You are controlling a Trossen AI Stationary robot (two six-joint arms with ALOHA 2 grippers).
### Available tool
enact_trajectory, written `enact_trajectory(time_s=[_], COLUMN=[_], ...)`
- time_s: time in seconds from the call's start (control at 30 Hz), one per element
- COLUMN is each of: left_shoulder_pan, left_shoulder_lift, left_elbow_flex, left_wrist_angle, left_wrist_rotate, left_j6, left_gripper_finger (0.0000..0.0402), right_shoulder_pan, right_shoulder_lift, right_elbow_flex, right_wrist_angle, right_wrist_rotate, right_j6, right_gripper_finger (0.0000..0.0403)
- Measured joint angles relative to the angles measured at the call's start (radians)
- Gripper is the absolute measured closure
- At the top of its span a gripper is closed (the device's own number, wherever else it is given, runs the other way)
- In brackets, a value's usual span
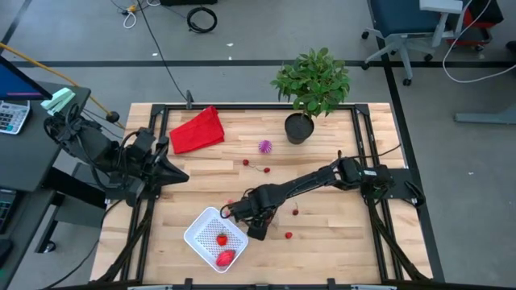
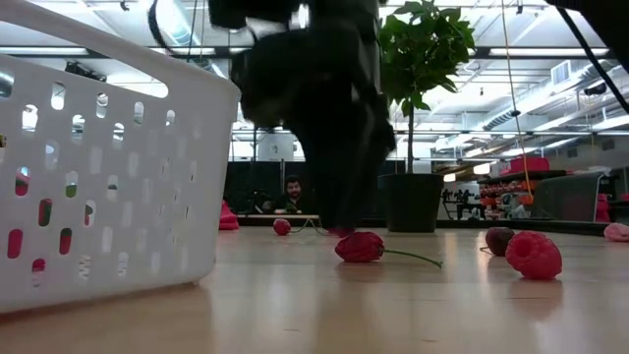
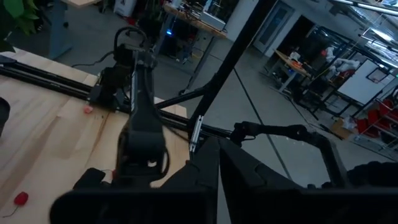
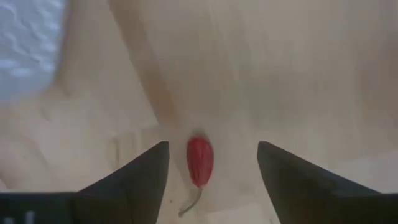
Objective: Pick and placing Produce into tupperware
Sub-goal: Put the cherry in the basket
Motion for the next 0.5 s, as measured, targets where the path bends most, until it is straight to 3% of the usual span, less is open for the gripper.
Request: enact_trajectory(time_s=[0.2, 0.5], left_shoulder_pan=[0.000, 0.000], left_shoulder_lift=[0.000, 0.000], left_elbow_flex=[0.000, 0.000], left_wrist_angle=[-0.001, 0.000], left_wrist_rotate=[0.000, 0.000], left_j6=[0.000, 0.041], left_gripper_finger=[0.0380, 0.0392], right_shoulder_pan=[0.006, 0.027], right_shoulder_lift=[-0.006, -0.009], right_elbow_flex=[-0.104, -0.136], right_wrist_angle=[0.032, 0.107], right_wrist_rotate=[-0.090, -0.025], right_j6=[0.033, 0.075], right_gripper_finger=[0.0156, 0.0161])
